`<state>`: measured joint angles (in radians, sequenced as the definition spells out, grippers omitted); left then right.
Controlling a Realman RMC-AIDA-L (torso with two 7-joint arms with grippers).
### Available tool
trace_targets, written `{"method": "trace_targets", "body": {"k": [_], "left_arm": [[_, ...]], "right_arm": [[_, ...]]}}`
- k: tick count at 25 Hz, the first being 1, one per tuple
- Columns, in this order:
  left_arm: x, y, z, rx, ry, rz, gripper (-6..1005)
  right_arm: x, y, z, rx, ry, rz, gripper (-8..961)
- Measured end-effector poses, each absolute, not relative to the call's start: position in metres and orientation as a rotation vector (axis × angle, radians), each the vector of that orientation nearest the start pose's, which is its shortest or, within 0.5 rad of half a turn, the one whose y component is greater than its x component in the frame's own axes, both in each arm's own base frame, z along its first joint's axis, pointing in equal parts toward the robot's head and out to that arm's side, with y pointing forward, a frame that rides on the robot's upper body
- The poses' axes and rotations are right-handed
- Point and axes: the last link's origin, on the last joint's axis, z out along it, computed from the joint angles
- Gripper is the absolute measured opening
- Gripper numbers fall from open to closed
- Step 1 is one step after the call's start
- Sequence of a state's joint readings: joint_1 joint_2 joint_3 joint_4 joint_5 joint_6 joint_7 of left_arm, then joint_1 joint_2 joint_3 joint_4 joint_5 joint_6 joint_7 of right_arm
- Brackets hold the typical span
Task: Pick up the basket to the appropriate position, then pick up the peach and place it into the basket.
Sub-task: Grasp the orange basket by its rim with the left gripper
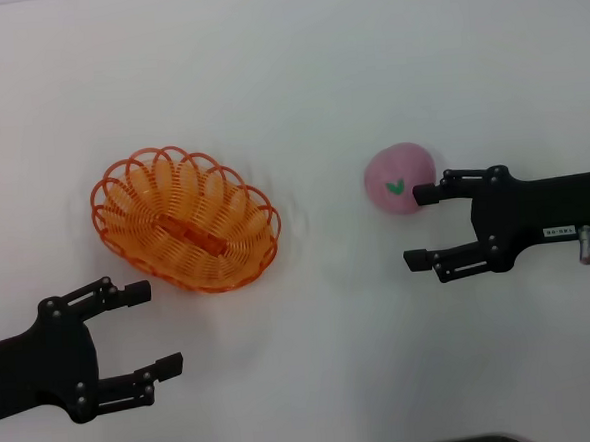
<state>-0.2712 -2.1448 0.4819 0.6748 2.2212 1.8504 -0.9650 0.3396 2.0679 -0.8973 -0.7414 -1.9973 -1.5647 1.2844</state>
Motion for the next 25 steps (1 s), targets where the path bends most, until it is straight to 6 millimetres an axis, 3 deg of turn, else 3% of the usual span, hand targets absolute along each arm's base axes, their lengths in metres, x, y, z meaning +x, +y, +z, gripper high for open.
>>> {"method": "trace_targets", "body": {"k": [19, 25], "left_arm": [[-0.317, 0.21, -0.012, -2.798, -0.46, -0.772, 858], [-0.309, 0.222, -0.001, -2.753, -0.685, -0.886, 858]], "right_arm": [[0.3, 0.277, -0.006, -2.825, 0.594, 0.547, 927], [0.298, 0.278, -0.006, -2.833, 0.62, 0.545, 927]]}}
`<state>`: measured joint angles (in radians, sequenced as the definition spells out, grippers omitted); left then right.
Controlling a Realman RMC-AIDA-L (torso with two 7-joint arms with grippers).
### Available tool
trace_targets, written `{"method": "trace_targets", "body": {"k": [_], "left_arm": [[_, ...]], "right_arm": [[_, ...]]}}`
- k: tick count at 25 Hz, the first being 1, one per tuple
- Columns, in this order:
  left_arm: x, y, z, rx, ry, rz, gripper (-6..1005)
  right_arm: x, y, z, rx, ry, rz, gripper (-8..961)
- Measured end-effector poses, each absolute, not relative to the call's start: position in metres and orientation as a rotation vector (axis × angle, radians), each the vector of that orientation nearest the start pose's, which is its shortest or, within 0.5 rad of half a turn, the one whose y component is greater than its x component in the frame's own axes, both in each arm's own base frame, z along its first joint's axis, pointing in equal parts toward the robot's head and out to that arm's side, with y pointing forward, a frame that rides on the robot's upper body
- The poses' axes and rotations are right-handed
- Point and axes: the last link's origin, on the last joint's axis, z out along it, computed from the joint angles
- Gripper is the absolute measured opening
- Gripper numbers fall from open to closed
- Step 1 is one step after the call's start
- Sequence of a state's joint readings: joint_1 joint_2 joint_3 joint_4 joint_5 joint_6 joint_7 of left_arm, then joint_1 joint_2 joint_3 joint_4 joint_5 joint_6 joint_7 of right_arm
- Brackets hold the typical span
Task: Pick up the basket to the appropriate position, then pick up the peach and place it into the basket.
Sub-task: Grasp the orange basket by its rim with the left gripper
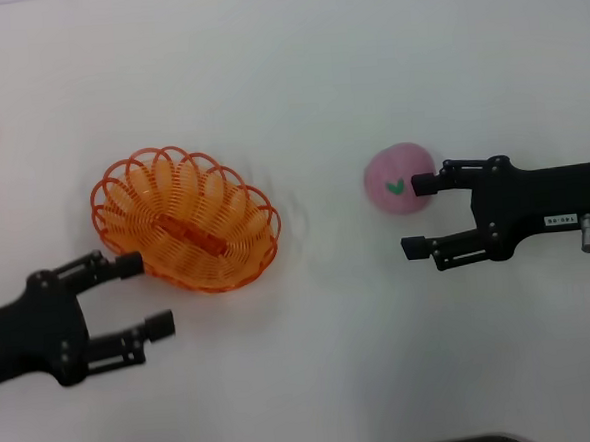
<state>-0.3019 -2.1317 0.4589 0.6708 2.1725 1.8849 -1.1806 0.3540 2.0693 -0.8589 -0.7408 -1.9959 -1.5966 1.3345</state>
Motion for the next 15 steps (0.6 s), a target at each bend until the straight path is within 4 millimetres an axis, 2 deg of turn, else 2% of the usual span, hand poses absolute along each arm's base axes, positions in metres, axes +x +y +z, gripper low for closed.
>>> {"method": "trace_targets", "body": {"k": [5, 9, 15], "left_arm": [[-0.304, 0.236, 0.013, -2.698, -0.904, -0.96, 855], [-0.305, 0.253, 0.02, -2.619, -1.173, -0.943, 852], [-0.304, 0.273, 0.031, -2.504, -1.471, -0.914, 848]], "right_arm": [[0.298, 0.278, -0.007, -2.837, 0.62, 0.542, 927], [0.298, 0.278, -0.007, -2.84, 0.62, 0.537, 927], [0.297, 0.28, -0.009, -2.855, 0.64, 0.515, 927]]}}
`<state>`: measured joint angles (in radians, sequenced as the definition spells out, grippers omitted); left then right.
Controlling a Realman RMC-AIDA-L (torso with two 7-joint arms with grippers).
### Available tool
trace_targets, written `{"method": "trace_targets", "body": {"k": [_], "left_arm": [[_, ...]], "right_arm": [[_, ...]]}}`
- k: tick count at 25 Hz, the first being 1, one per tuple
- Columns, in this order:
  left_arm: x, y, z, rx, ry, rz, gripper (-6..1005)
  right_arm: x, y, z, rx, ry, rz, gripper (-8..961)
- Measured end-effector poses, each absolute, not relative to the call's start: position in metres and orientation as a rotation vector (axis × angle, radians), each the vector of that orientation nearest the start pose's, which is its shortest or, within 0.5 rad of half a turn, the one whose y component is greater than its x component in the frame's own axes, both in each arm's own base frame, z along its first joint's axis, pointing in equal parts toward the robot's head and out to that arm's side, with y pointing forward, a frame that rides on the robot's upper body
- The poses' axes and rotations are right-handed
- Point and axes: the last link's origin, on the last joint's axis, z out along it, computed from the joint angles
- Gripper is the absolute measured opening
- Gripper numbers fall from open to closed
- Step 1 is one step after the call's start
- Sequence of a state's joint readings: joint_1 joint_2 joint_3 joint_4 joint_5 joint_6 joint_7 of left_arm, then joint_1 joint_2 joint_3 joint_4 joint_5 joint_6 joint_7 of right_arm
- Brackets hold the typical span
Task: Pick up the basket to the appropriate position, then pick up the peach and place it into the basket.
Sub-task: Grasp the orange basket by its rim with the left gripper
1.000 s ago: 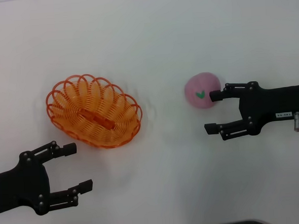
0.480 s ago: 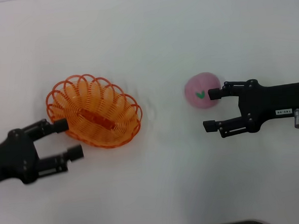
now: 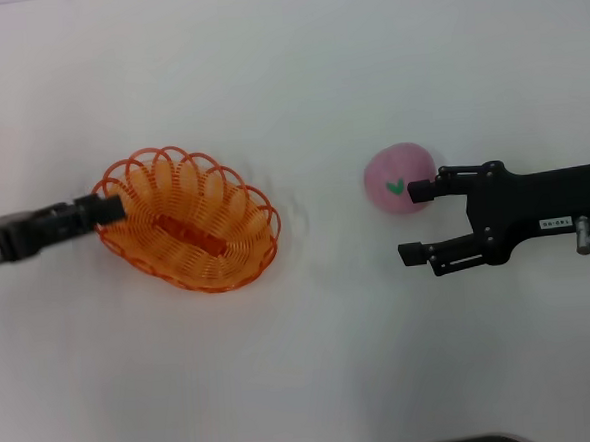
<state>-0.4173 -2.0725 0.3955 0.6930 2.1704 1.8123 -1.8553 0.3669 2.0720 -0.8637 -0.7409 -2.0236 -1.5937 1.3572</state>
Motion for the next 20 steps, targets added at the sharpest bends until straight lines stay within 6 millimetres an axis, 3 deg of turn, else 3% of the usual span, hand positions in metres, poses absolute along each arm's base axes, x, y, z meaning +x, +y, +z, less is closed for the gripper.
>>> {"method": "trace_targets", "body": {"k": [6, 10, 20], "left_arm": [[-0.305, 0.29, 0.052, -2.396, -1.568, -0.816, 845], [-0.307, 0.302, 0.057, -2.348, -1.59, -0.649, 844], [-0.282, 0.326, 0.05, -2.44, -1.315, -0.29, 844]], "right_arm": [[0.295, 0.282, -0.01, -2.864, 0.635, 0.507, 926], [0.293, 0.283, -0.011, -2.87, 0.63, 0.502, 926], [0.292, 0.284, -0.012, -2.872, 0.633, 0.502, 926]]}}
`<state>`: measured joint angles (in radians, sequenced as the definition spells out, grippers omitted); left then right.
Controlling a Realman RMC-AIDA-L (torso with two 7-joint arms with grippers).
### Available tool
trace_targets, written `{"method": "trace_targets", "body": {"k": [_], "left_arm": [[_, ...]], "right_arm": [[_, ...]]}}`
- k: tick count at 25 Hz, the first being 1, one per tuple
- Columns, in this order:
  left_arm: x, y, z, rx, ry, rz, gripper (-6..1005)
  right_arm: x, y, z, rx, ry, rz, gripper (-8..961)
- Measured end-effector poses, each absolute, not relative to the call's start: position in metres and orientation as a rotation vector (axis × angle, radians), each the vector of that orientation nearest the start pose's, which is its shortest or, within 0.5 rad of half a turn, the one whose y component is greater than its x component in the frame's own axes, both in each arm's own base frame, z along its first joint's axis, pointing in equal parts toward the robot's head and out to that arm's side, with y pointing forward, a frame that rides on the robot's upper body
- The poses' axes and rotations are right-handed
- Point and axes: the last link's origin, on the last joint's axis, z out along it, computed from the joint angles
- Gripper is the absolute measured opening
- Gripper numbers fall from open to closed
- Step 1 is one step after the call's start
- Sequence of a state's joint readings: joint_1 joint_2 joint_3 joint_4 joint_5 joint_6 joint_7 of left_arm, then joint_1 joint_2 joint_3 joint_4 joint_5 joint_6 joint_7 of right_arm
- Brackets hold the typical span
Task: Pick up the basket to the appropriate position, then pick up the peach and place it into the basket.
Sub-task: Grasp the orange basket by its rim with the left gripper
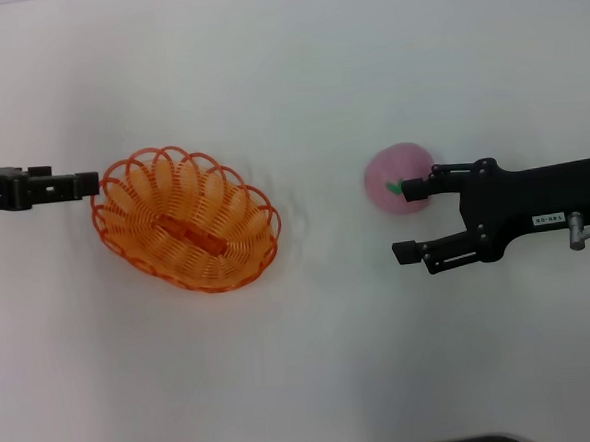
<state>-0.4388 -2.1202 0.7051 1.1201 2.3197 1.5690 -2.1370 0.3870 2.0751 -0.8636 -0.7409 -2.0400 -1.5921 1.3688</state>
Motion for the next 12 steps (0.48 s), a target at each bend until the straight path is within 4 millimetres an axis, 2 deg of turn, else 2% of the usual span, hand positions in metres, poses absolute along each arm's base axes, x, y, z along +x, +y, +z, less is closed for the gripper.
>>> {"method": "trace_targets", "body": {"k": [8, 12], "left_arm": [[-0.258, 0.339, 0.043, -2.523, -1.139, -0.108, 844], [-0.244, 0.347, 0.03, -2.588, -1.018, 0.022, 843]], "right_arm": [[0.292, 0.285, -0.012, -2.881, 0.631, 0.485, 926], [0.292, 0.286, -0.012, -2.881, 0.629, 0.483, 925]]}}
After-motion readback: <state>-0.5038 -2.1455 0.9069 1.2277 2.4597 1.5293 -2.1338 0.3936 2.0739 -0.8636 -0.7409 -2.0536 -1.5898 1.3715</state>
